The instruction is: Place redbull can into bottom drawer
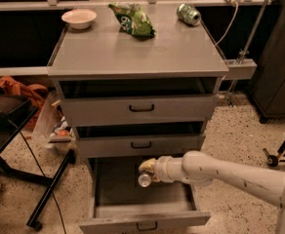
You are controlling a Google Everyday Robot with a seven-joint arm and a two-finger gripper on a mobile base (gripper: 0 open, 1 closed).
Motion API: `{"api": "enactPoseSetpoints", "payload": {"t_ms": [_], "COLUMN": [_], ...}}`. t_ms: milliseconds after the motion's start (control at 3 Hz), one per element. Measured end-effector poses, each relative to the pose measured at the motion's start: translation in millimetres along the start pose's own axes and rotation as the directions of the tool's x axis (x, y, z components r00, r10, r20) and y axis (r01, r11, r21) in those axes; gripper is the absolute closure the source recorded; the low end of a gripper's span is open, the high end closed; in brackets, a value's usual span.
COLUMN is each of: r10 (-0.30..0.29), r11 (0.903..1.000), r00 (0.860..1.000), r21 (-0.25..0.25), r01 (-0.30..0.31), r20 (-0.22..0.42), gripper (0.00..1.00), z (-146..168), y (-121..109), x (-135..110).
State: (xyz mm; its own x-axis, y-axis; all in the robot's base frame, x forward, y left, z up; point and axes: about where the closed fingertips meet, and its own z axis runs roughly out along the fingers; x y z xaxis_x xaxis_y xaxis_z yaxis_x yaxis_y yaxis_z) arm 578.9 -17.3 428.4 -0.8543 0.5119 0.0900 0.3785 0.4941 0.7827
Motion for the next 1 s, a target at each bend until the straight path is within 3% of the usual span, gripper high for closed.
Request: {"api": "enactPoseSetpoints", "payload": {"t_ms": [333, 667, 1000], "r10": [0.049, 0.075, 0.079], "r11": [0.9981, 0.9956, 0.9954], "r00": [0.999, 0.995, 0.978], "r21": [-0.037, -0.051, -0.038], "r01": [-0.049, -0.079, -0.088], "r20": [-0.004, -0.071, -0.193], "gripper": [1.00, 1.00, 1.00], "z": [40, 80, 121], "y": [-49, -105, -158], "x": [-22, -30, -21]}}
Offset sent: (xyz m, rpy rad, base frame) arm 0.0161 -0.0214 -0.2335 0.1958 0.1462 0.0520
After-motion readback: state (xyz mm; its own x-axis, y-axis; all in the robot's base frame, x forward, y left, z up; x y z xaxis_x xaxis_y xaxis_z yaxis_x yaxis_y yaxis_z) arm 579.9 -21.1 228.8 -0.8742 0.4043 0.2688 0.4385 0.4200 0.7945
